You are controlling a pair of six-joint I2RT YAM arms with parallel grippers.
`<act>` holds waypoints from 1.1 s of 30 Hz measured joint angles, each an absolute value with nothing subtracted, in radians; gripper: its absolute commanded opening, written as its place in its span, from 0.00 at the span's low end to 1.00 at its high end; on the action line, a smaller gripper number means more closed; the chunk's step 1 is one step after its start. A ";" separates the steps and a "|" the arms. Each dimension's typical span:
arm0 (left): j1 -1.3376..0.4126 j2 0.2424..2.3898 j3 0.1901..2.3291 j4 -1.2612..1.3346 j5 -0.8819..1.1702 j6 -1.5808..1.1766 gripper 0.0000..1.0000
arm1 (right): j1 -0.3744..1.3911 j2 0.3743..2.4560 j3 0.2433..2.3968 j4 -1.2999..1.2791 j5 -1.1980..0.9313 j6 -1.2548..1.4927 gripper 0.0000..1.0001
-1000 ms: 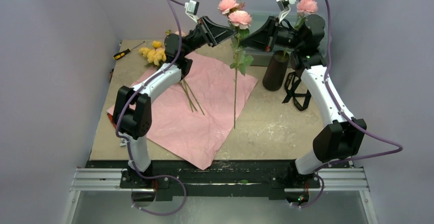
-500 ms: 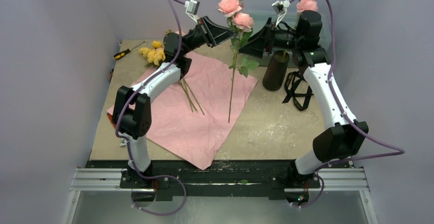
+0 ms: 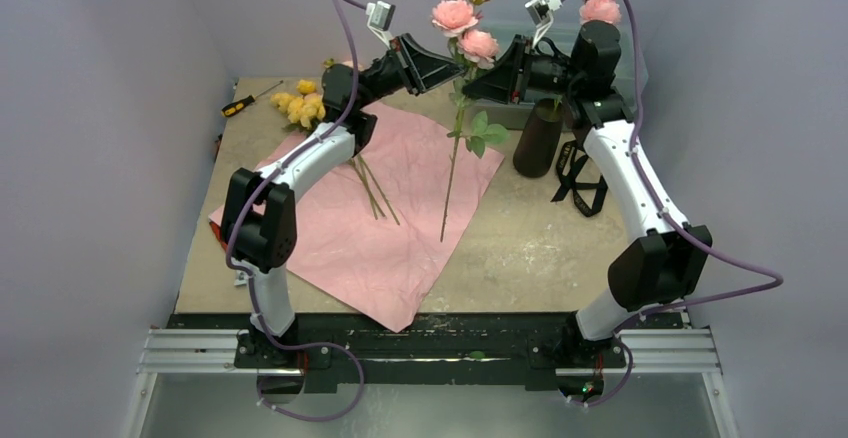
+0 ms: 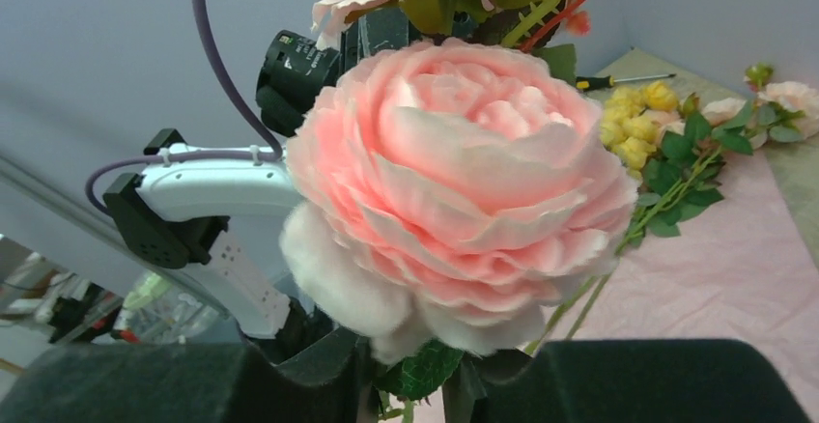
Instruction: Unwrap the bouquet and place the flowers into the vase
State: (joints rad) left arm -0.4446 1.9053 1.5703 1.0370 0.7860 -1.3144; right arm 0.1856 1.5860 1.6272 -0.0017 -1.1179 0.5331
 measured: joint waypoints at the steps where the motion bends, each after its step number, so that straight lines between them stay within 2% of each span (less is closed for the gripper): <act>1: -0.445 1.905 1.571 1.036 0.788 -1.314 0.00 | 0.186 1.586 1.621 0.019 -1.122 0.553 0.14; 3: -0.445 1.905 1.575 1.032 0.796 -1.313 0.00 | 0.189 1.586 1.612 0.046 -1.128 0.581 0.00; 6: -0.445 1.905 1.587 1.020 0.807 -1.290 0.34 | 0.189 1.589 1.612 0.068 -1.142 0.608 0.00; 8: -0.443 1.901 1.598 0.992 0.808 -1.262 0.53 | 0.189 1.590 1.612 0.070 -1.146 0.611 0.00; 11: -0.431 1.888 1.603 0.946 0.810 -1.225 0.74 | 0.188 1.590 1.612 0.068 -1.144 0.605 0.00; 13: -0.408 1.877 1.603 0.918 0.812 -1.206 0.93 | 0.181 1.590 1.612 0.068 -1.143 0.601 0.00; 14: -0.394 1.872 1.603 0.908 0.812 -1.196 0.97 | 0.176 1.589 1.612 0.069 -1.140 0.599 0.00; 16: -0.351 1.860 1.603 0.890 0.812 -1.181 1.00 | 0.149 1.587 1.612 0.070 -1.135 0.598 0.00; 22: -0.220 1.800 1.569 0.781 0.796 -1.056 1.00 | -0.020 1.584 1.672 0.069 -1.080 0.595 0.00; 28: -0.205 1.717 1.481 0.644 0.779 -0.895 1.00 | -0.202 1.584 1.861 0.076 -0.968 0.541 0.00; 33: -0.210 1.703 1.462 0.594 0.775 -0.845 1.00 | -0.268 1.584 2.002 0.075 -0.875 0.465 0.00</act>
State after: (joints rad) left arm -0.2100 1.7035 1.4616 0.5938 0.7750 -0.8448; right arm -0.2684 1.5841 2.0018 0.0753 -0.8745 0.4652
